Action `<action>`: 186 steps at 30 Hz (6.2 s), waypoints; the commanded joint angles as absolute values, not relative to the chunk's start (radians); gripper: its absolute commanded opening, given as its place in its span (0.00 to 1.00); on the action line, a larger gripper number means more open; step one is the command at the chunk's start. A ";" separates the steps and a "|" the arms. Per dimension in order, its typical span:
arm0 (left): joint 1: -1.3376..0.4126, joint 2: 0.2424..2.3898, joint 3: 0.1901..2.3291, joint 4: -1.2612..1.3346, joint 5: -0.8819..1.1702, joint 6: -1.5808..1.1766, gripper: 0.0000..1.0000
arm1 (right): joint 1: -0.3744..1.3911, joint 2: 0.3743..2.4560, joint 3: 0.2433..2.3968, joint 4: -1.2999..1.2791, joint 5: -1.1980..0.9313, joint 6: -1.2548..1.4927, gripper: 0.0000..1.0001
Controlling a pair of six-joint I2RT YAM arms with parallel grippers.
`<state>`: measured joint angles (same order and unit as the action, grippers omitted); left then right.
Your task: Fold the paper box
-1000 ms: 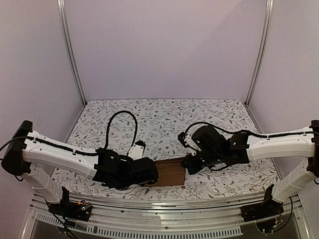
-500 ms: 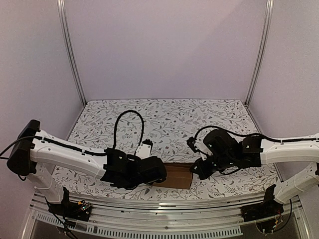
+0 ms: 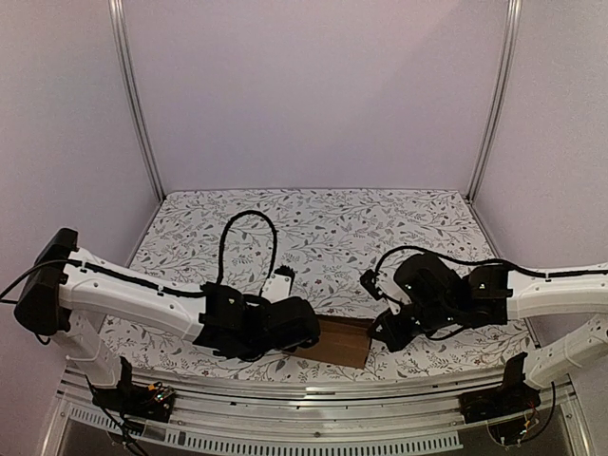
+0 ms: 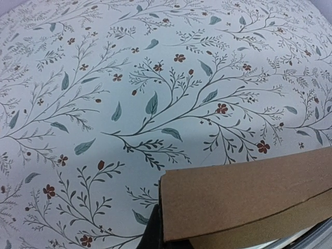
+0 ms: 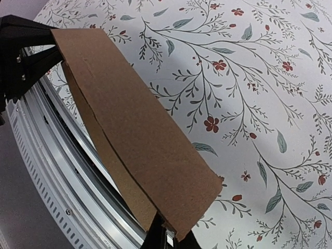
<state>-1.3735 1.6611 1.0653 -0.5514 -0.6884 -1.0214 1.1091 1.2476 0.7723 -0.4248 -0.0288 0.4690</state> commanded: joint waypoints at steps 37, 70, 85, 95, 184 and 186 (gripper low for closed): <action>-1.391 1.680 1.080 -0.532 -0.628 -1.061 0.00 | 1.205 1.216 0.906 -0.610 0.256 0.603 0.57; -1.391 1.738 1.205 -0.779 -0.718 -1.252 0.00 | 1.290 1.412 0.914 -0.482 0.633 0.739 0.12; -1.391 1.747 1.220 -0.791 -0.717 -1.261 0.00 | 1.338 1.433 0.885 -0.462 0.673 0.794 0.00; -1.394 1.756 1.220 -0.791 -0.706 -1.264 0.00 | 1.403 1.484 0.879 -0.451 0.745 0.889 0.00; -1.411 1.790 1.131 -0.710 -0.605 -1.254 0.20 | 1.264 1.552 0.780 -0.140 0.445 0.732 0.00; -1.424 1.762 1.116 -0.716 -0.604 -1.233 0.31 | 1.263 1.554 0.785 -0.142 0.449 0.726 0.00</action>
<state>-1.3895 1.7611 1.1652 -0.6937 -0.7792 -1.2625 1.2564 1.5013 0.8120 -0.0807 0.4885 0.7162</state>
